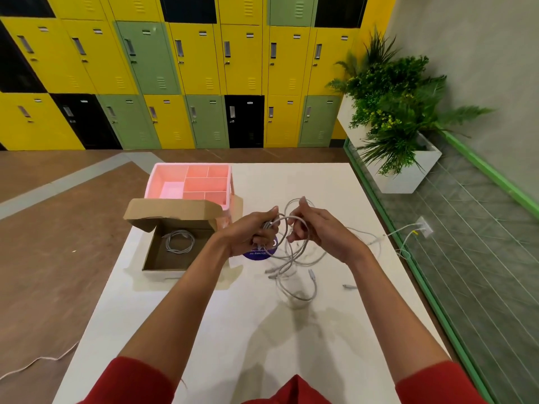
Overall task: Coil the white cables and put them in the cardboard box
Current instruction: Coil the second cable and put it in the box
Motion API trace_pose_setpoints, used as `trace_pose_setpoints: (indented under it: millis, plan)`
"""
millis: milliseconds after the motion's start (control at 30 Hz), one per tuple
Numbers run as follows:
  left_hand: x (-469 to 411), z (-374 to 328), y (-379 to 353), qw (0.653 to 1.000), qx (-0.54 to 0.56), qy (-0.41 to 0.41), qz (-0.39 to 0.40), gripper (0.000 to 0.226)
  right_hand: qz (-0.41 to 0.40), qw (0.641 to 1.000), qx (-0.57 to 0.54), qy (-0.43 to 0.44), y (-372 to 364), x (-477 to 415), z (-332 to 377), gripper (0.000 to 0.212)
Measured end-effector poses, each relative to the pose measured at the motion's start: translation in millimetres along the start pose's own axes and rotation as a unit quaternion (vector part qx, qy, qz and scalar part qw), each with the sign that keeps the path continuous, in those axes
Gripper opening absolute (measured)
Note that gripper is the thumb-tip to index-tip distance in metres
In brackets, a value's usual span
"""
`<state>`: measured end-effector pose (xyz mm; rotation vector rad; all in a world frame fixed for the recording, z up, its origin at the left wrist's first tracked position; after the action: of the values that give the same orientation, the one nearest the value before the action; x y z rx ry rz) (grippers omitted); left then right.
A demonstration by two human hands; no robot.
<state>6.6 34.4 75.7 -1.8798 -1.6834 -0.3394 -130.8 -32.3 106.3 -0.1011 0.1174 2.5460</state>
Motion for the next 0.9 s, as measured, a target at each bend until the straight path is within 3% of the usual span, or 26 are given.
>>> trace_pose_setpoints:
  millis: [200,333,467,533,633,800,900]
  plan:
    - [5,-1,-10,0.989,0.089,-0.005,0.114,0.039,-0.064,0.996,0.052,0.043,4,-10,5,0.030]
    - [8,-5,-24,0.949,0.161,-0.002,0.272,0.038,-0.091,0.990,0.091,0.066,5,-14,5,0.026]
    - [7,-8,-29,0.911,0.202,-0.012,0.359,0.040,-0.066,0.992,0.094,0.058,0,-14,3,0.038]
    - [6,-8,-28,0.902,0.224,-0.013,0.368,0.042,-0.057,0.992,0.107,0.044,-4,-14,5,0.046]
    - [2,-10,-22,0.921,0.236,-0.043,0.308,0.046,-0.051,0.994,0.097,0.018,-6,-11,4,0.049]
    - [3,-11,-8,0.913,0.289,-0.064,0.281,0.048,0.040,0.999,-0.001,0.005,-9,-4,-2,0.031]
    - [3,-12,-7,0.904,0.301,-0.065,0.297,0.048,0.037,0.999,-0.021,0.017,-11,-5,-1,0.026]
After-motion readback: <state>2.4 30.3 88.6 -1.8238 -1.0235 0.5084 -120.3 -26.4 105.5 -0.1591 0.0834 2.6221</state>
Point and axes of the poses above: each hand's wrist, its own x-axis away from the middle knuckle, its own y-axis out of the back of the hand, z = x × y, the point moved 4 cm from there along -x, towards the middle knuckle, and after that the axes turned 14 degrees about y, right-handed, at the moved point
